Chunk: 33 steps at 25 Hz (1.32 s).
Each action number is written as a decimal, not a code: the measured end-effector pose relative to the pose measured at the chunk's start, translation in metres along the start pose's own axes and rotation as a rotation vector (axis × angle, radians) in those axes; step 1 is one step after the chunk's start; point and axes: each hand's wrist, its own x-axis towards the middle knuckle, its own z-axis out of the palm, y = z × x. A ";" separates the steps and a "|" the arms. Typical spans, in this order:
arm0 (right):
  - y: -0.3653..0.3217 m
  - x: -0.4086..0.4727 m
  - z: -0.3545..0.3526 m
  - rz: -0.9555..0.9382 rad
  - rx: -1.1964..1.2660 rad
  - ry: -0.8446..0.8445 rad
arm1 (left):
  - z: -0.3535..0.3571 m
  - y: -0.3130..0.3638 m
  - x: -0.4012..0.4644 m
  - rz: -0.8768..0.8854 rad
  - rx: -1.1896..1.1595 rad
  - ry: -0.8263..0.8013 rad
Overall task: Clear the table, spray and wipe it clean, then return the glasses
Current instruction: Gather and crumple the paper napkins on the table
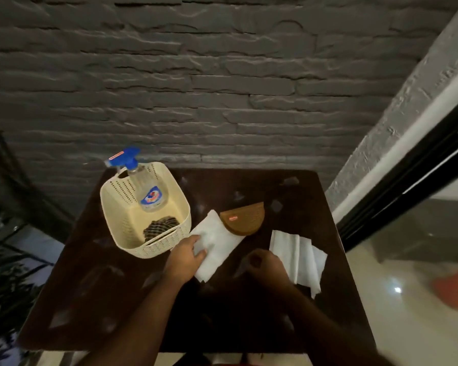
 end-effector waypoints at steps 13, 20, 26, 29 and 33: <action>-0.055 0.123 -0.009 -0.034 -0.719 0.153 | 0.011 0.006 0.071 0.251 0.143 -0.204; -0.043 0.145 -0.043 -0.043 -0.952 -0.029 | 0.036 0.031 0.118 0.223 0.070 -0.194; -0.022 0.165 -0.034 -0.127 -0.902 -0.102 | 0.047 0.041 0.124 0.237 -0.042 -0.096; -0.022 0.173 -0.049 -0.152 -0.810 -0.047 | 0.048 0.049 0.136 0.214 -0.021 -0.068; -0.017 0.193 -0.091 -0.036 -0.677 -0.072 | 0.055 0.073 0.164 0.212 0.002 -0.112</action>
